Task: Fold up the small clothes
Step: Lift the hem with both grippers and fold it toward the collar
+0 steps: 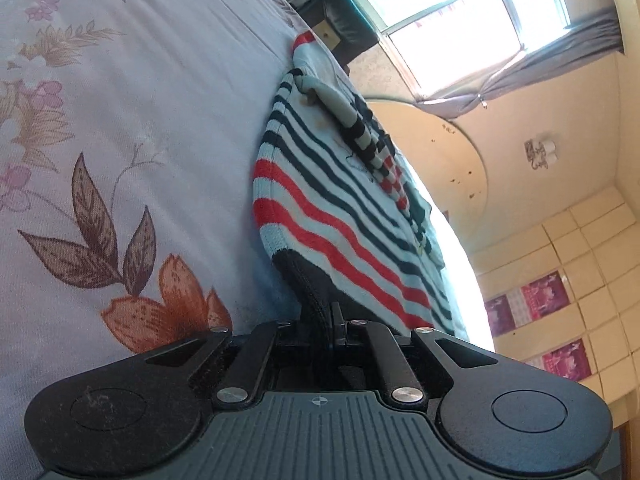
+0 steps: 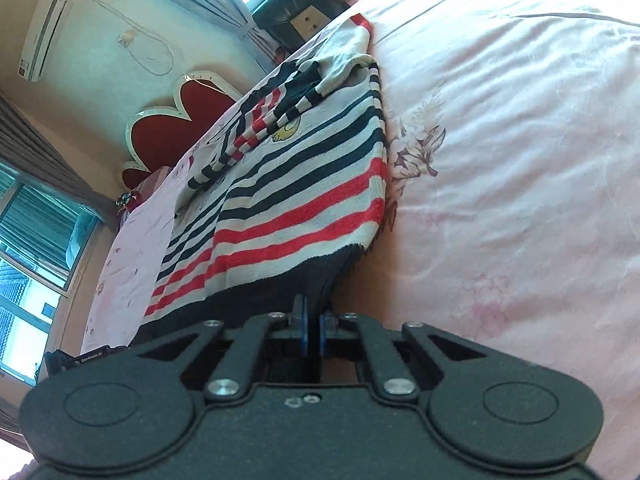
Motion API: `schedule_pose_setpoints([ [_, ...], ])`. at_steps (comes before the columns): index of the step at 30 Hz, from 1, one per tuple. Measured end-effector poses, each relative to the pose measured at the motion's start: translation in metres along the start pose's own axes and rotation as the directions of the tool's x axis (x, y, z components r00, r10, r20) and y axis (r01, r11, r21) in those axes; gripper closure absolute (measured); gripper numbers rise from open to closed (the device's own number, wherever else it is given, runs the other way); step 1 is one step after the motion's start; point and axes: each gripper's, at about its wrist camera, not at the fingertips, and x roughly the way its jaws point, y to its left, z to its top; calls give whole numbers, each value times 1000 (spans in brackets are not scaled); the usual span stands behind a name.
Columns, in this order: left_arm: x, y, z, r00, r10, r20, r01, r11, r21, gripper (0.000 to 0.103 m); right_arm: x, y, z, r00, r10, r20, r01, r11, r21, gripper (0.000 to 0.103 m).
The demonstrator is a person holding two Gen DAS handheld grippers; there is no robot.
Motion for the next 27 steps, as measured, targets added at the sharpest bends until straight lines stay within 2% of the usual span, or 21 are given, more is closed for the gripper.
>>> schedule_pose_setpoints([
  [3,-1,-7,11,996,-60,72,63,998,-30,98,-1,4,10,999,2,34,-2,1000,-5,97],
  [7,23,-27,40,987,-89,133,94,995,-38,98,5,9,42,995,19,97,-19,1000,-10,97],
  [11,49,-56,83,979,-114,167,115,993,3,98,18,18,89,987,33,156,-30,999,-20,97],
  [16,87,-81,148,978,-109,179,107,994,20,98,44,23,161,977,56,205,-57,998,-1,97],
  [21,136,-92,202,987,-51,155,45,998,39,98,83,13,224,975,74,207,-83,996,35,97],
  [27,200,-78,244,992,68,108,-70,997,18,98,150,-12,277,988,61,145,-73,994,81,97],
])
